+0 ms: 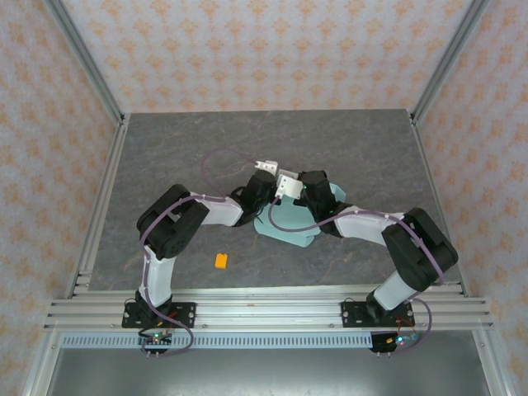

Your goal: Fold the paper box

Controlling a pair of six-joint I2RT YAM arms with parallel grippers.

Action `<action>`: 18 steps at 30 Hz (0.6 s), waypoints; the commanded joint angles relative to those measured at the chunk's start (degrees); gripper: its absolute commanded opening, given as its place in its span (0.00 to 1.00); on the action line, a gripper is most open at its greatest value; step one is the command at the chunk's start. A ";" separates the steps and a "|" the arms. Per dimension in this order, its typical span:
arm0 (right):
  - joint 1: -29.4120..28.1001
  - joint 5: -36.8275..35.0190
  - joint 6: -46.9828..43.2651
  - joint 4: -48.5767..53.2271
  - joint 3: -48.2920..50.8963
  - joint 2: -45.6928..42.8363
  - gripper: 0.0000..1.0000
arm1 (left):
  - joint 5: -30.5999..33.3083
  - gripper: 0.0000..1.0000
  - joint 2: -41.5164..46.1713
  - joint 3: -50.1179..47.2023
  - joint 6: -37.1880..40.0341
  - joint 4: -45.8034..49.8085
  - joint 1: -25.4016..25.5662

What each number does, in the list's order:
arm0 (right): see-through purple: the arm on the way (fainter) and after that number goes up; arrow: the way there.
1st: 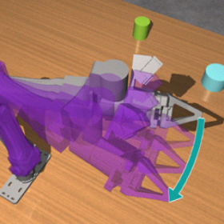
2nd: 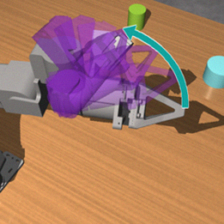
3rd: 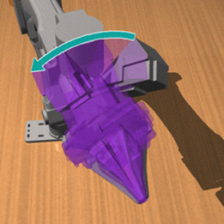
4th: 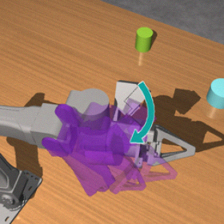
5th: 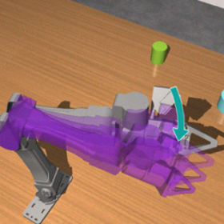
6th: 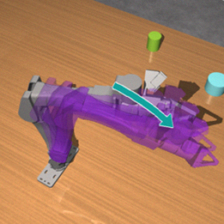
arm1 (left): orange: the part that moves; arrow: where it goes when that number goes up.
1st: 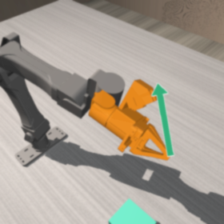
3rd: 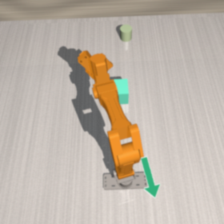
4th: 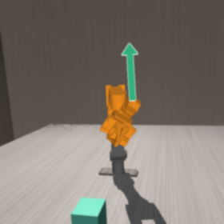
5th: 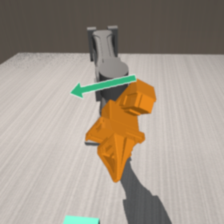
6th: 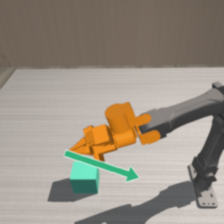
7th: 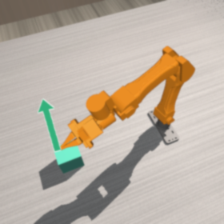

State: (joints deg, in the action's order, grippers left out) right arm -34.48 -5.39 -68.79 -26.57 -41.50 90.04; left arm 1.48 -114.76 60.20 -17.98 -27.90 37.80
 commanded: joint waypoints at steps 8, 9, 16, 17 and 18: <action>-1.04 4.58 10.20 -0.33 -0.84 -5.55 0.27 | 1.74 0.05 3.78 -3.09 -1.88 -1.08 -2.86; -1.09 4.71 11.64 -0.37 -0.48 -6.64 0.31 | 1.98 0.05 4.16 -3.28 -1.87 -0.72 -2.90; -1.29 7.29 24.38 4.63 1.80 -16.74 0.50 | 6.12 0.03 8.74 -4.95 -1.42 3.85 -2.82; -1.29 7.52 26.84 5.81 2.00 -18.61 0.51 | 7.03 0.03 9.34 -5.20 -1.53 4.48 -2.87; -1.29 7.21 29.80 7.50 1.70 -21.02 0.53 | 7.75 0.02 10.03 -5.54 -1.53 5.28 -2.83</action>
State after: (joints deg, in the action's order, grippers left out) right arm -35.48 0.25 -49.50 -23.20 -40.45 74.26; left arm 4.99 -108.42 55.64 -18.59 -25.06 34.83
